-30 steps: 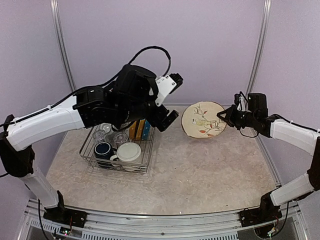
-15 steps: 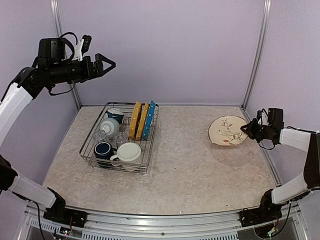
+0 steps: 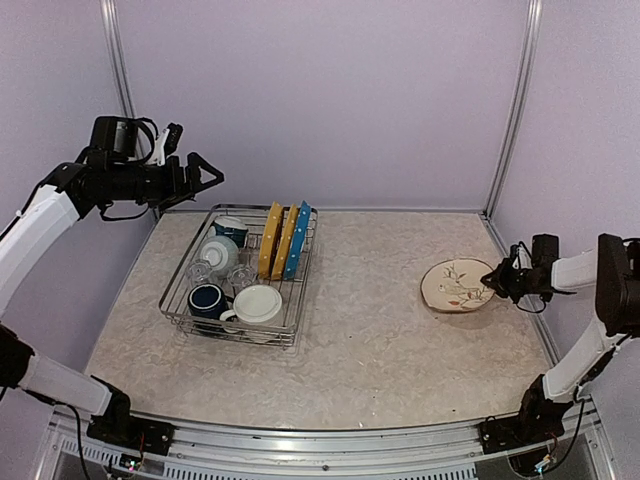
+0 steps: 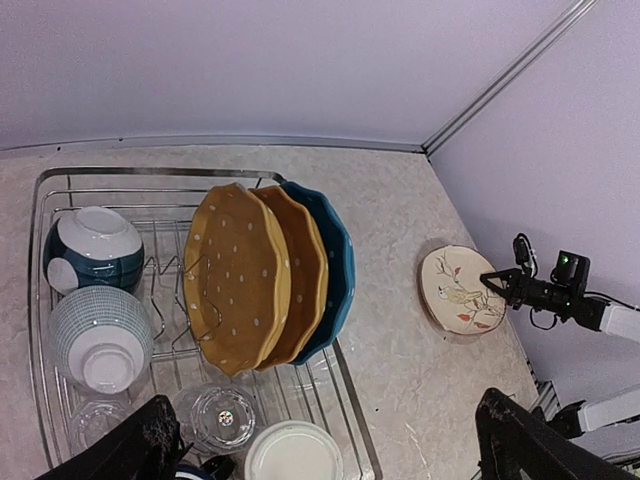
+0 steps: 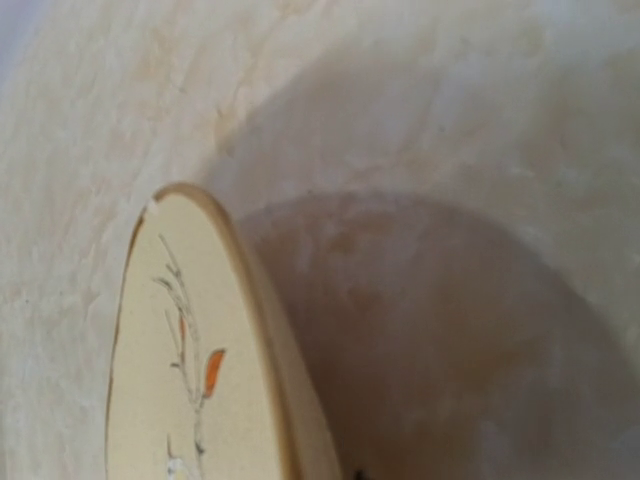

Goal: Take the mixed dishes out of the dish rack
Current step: Place the plate in the corner of the board, then grab the plate from the dish rack.

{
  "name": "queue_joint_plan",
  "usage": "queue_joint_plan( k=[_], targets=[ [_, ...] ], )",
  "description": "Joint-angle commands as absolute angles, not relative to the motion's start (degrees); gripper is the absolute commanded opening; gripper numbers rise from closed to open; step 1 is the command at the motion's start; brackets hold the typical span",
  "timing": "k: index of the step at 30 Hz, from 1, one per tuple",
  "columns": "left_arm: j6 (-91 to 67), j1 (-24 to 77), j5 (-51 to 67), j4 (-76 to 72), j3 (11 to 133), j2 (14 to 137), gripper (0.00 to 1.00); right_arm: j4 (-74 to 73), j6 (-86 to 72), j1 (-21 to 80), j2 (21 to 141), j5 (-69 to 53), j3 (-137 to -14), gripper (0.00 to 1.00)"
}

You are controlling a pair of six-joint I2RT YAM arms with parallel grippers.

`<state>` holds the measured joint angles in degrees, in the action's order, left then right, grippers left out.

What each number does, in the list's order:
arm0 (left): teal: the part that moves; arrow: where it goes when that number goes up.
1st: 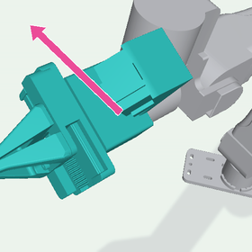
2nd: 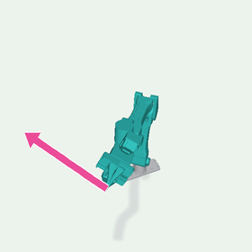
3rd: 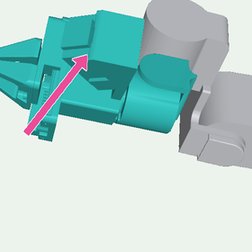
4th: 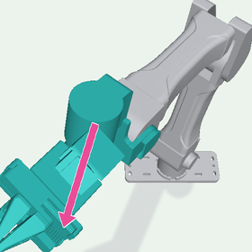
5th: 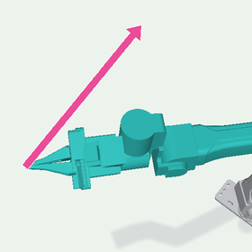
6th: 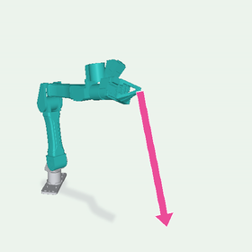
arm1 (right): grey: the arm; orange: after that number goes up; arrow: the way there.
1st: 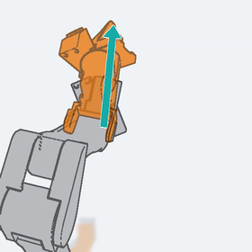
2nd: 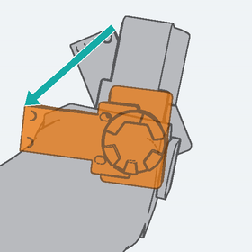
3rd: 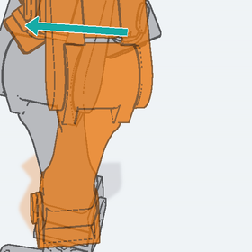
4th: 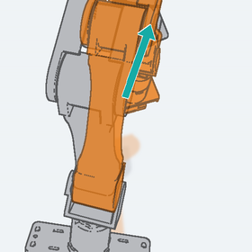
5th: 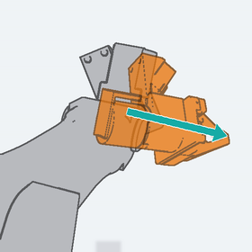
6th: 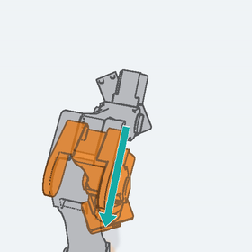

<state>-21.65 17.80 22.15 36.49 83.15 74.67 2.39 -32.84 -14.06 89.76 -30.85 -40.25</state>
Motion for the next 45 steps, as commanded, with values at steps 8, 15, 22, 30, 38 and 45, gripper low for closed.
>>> queue_joint_plan(
  k=[8, 15, 22, 30, 38, 45],
  targets=[
    [-20.2, 16.6, 24.2, 36.0, 82.2, 76.4, 0.99, -1.4, -20.8, -14.5, 96.5, -20.7, -45.5, 0.18],
    [-20.9, 16.6, 28.4, 36.8, 82.9, 79.7, 0.99, -4.6, -17.2, -14.6, 93.0, -19.9, -44.3, 0.54],
    [-23.3, 16.6, 32.6, 36.7, 83.6, 84.9, 0.99, -10.0, -16.3, -13.6, 83.7, -14.8, -42.5, 0.75],
    [-22.8, 18.1, 30.7, 39.6, 87.6, 92.0, 0.98, -15.6, -17.0, -9.2, 75.2, -10.4, -44.3, 0.76],
    [-23.8, 23.6, 19.2, 48.2, 99.8, 101.1, 0.96, -18.2, -18.5, -1.2, 69.3, -8.9, -44.6, 0.78],
    [-26.0, 24.7, 21.0, 51.0, 108.1, 109.2, 0.73, -18.8, -17.1, -0.8, 64.6, -10.5, -43.1, 0.78]
  ],
)
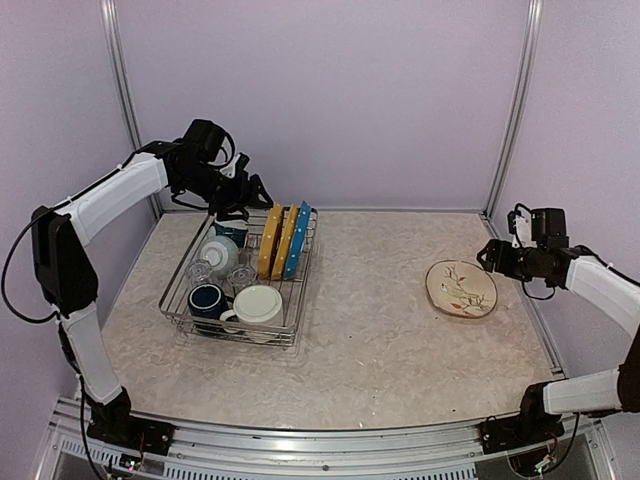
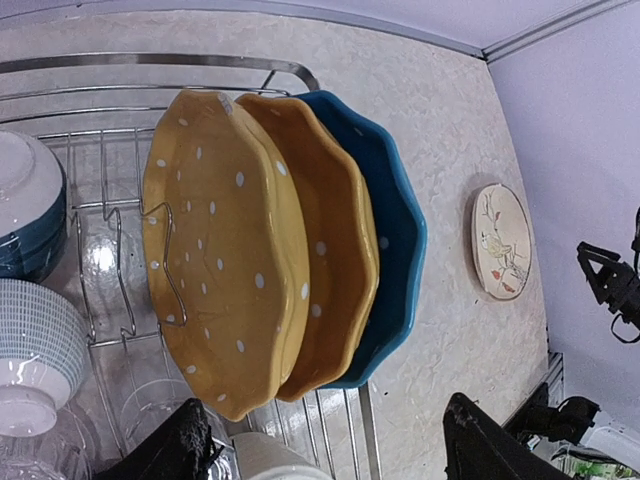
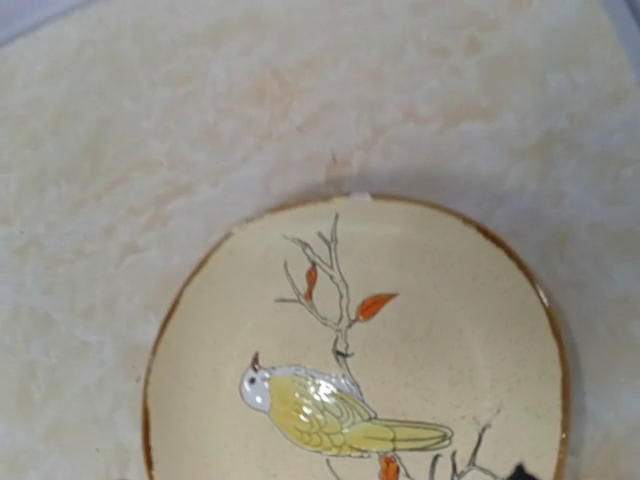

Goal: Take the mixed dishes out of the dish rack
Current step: Grab the plate from the dish rack.

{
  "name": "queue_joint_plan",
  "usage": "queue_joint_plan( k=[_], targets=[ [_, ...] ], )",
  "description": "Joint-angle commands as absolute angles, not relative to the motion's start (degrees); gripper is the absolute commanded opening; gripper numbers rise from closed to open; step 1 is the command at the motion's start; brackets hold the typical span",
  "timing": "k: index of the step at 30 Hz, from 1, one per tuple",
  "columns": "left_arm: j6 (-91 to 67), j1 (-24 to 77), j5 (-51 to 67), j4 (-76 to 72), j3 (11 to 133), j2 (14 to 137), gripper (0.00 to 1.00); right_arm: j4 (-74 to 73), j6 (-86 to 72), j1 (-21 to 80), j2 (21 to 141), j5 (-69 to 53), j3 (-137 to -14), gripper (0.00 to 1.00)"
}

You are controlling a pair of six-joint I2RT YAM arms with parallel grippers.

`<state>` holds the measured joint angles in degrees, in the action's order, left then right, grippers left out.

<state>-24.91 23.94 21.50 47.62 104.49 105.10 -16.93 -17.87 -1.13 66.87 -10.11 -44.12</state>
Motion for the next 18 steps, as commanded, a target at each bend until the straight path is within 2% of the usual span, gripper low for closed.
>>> queue_joint_plan(
  k=[1, 8, 18],
  targets=[
    [-26.3, 25.0, 20.4, 50.8, 109.0, 110.0, 0.71, -19.1, -17.1, -0.7, 64.1, -10.9, -42.9, 0.78],
    [-26.8, 25.1, 18.3, 51.9, 115.4, 116.0, 0.54, -19.7, -16.7, -0.7, 59.5, -13.7, -41.2, 0.77],
    [-27.8, 24.1, 24.3, 49.9, 118.1, 120.7, 0.32, -19.8, -17.1, -0.6, 57.2, -14.9, -40.9, 0.77]
  ],
)
